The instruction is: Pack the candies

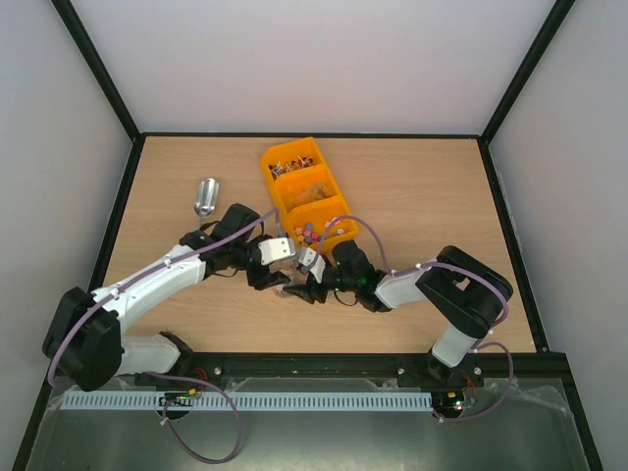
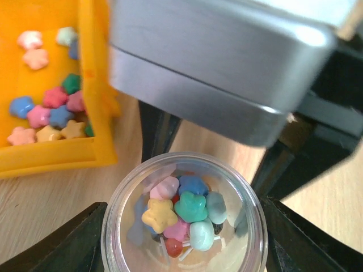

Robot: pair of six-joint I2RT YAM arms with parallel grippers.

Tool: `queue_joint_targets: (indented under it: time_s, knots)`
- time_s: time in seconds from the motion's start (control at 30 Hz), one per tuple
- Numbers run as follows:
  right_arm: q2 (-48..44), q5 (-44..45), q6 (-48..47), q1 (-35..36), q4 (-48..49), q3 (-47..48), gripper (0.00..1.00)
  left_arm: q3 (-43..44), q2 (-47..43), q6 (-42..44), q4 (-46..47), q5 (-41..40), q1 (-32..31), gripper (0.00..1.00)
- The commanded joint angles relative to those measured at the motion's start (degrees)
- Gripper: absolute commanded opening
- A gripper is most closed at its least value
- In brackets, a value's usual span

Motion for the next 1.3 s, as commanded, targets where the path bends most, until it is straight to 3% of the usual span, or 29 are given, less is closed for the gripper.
queue_joint_targets:
  time_s: [0.0, 0.13, 0.23, 0.57, 0.63, 0.9, 1.27]
  knots:
    - [-1.79, -17.21, -7.79, 1.01, -7.44, -0.27, 0.17, 0.83, 1.0, 16.92, -12.66, 10.85, -0.88, 0.56]
    - [-1.89, -20.29, -8.69, 1.07, -8.58, -0.19, 0.18, 2.72, 2.29, 23.15, -17.11, 11.6, -1.3, 0.57]
    - [-1.81, -18.84, -7.7, 1.07, -7.66, -0.39, 0.23, 3.11, 1.86, 22.52, -16.15, 12.38, -1.25, 0.55]
    - [-1.85, -11.89, 1.02, 1.0, 3.1, -2.01, 0.87, -1.01, -2.49, 15.12, -6.66, 11.45, -0.63, 0.52]
    - [-1.85, -11.01, 1.8, 1.0, 4.42, -2.21, 0.95, -1.36, -2.9, 12.14, -3.98, 11.07, 0.14, 0.52]
    - [-0.23, -1.07, 3.51, 1.01, 10.91, -3.08, 0.93, -5.14, -1.84, -3.02, 11.13, 8.64, 1.5, 0.52]
    - [2.36, 4.15, 1.63, 1.35, 12.08, -2.99, 0.72, -5.87, -0.83, -7.18, 14.61, 6.69, 1.53, 0.51]
